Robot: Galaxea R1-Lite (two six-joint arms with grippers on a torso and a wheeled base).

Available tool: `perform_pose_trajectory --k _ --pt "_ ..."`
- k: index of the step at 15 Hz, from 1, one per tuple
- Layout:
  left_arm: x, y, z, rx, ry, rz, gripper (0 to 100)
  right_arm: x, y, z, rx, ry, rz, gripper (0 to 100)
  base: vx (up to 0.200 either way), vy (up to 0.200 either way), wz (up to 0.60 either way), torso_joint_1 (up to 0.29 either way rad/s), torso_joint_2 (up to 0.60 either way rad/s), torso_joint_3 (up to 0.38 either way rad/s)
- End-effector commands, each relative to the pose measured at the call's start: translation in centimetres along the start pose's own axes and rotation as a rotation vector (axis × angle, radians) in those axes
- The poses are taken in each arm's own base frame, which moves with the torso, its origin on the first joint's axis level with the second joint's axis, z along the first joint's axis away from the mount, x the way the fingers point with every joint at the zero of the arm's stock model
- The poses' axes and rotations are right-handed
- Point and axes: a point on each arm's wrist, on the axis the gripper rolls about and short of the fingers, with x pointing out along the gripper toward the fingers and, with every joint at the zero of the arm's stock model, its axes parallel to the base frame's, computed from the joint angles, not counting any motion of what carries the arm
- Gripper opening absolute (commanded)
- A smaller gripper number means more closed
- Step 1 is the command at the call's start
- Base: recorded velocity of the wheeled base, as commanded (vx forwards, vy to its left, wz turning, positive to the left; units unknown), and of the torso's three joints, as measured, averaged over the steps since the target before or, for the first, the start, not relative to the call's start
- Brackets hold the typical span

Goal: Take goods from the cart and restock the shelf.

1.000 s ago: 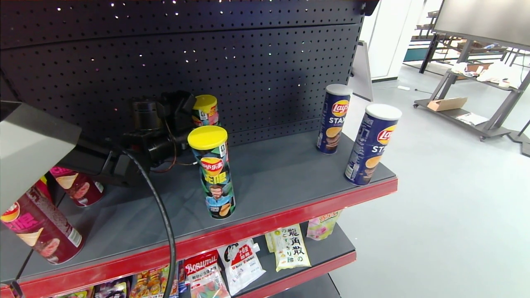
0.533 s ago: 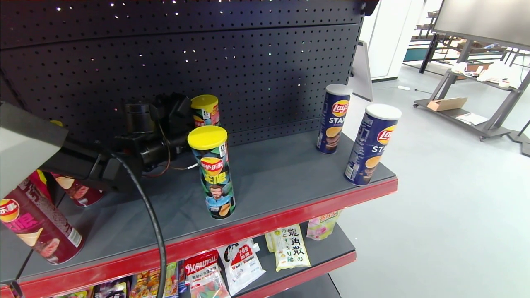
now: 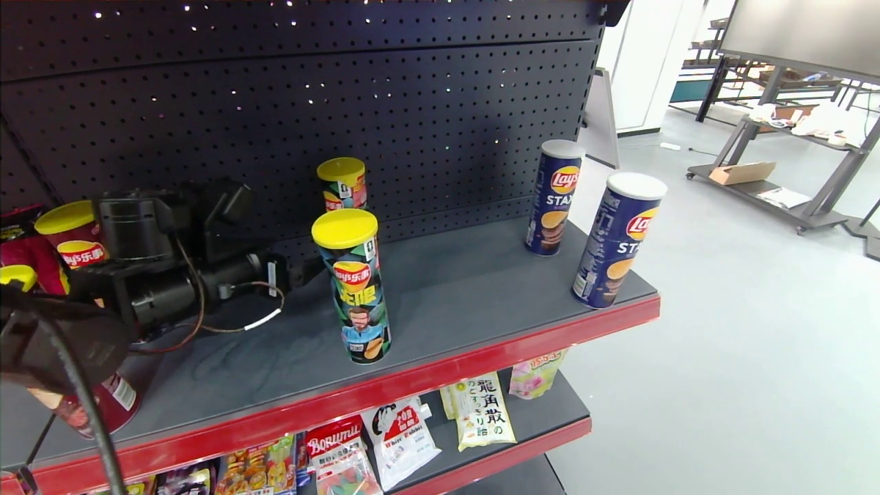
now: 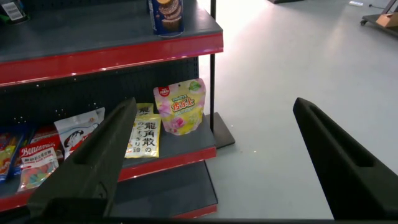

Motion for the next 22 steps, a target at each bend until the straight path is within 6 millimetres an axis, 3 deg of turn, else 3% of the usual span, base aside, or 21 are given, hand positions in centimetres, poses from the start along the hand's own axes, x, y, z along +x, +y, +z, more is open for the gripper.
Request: perform_pose_trajectory --k 1,5,6,9,12,13,14,16,20,22 --pt "-4.7 -1.1 -0.1 -0.001 0.000 0.005 100 0.0 0.0 0.0 0.000 0.001 0.000 100 0.000 0.000 0.00 0.000 0.00 0.000" --pt "-11.8 -2.2 0.7 0.023 0.059 0.072 100 0.0 0.0 0.0 0.000 0.001 0.000 100 0.000 0.000 0.00 0.000 0.00 0.000" --pt "-14.8 -3.1 0.5 0.018 0.052 0.067 100 0.0 0.0 0.0 0.000 0.001 0.001 100 0.000 0.000 0.00 0.000 0.00 0.000" --pt "-24.0 -6.2 -0.6 0.057 -0.151 0.032 100 0.0 0.0 0.0 0.000 0.001 0.001 100 0.000 0.000 0.00 0.000 0.00 0.000" --pt "-30.5 -8.5 -4.3 0.034 -0.192 0.044 100 0.0 0.0 0.0 0.000 0.001 0.000 100 0.000 0.000 0.00 0.000 0.00 0.000" --pt "-31.3 -8.8 -5.5 0.026 -0.179 0.053 100 0.0 0.0 0.0 0.000 0.001 0.000 100 0.000 0.000 0.00 0.000 0.00 0.000" --pt "-31.9 -9.2 -8.0 0.014 -0.160 0.110 100 0.0 0.0 0.0 0.000 0.001 0.001 100 0.000 0.000 0.00 0.000 0.00 0.000" --pt "-31.9 -9.1 -11.0 -0.003 -0.169 0.237 100 0.0 0.0 0.0 0.000 0.001 0.000 100 0.000 0.000 0.00 0.000 0.00 0.000" --pt "-31.5 -8.9 -11.3 -0.057 -0.177 0.305 100 0.0 0.0 0.0 -0.008 0.001 0.003 100 0.000 0.000 0.00 0.000 0.00 0.000" --pt "-31.4 -8.9 -11.5 -0.063 -0.171 0.307 100 0.0 0.0 0.0 -0.008 0.001 0.003 100 0.000 0.000 0.60 0.000 0.00 0.002"
